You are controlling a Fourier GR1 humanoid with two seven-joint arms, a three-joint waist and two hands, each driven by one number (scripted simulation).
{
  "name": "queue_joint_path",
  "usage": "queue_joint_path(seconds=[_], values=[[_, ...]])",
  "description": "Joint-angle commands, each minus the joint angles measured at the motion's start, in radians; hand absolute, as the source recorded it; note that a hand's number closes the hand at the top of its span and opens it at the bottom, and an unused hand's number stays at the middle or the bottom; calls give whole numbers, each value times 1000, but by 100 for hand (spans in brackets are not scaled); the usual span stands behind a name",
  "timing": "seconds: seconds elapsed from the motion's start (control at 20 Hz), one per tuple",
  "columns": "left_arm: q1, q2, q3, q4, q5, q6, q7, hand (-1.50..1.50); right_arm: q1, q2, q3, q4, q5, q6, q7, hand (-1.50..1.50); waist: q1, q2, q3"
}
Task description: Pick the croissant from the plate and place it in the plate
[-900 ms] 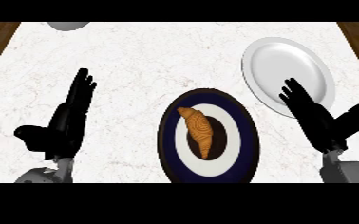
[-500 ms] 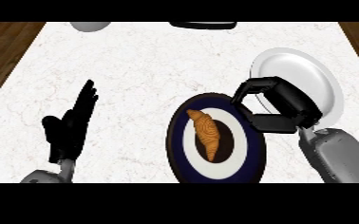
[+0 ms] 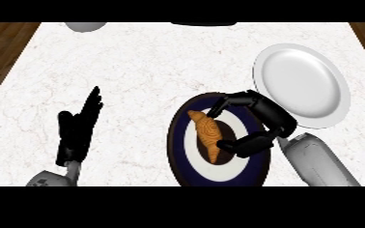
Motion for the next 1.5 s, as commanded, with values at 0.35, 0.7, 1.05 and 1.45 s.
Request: queue_joint_path(seconds=[0.35,0.7,1.05,1.45], values=[[1,-15,21,29,-20,11,13,0,-198,-103,151,89,385,33,-171,-150,-25,-12,-1],[13,0,26,-25,-38,4,48,0,-348,-65,220,50,537,136,62,-150,-25,-14,-1],[35,-53,36,62,-46,-18,-34,0,-395,-31,312,105,638,326,169,-150,-27,-9,-1],[43,-65,75,0,-78,-45,7,0,-403,116,257,218,755,397,207,-150,-23,-8,-1]])
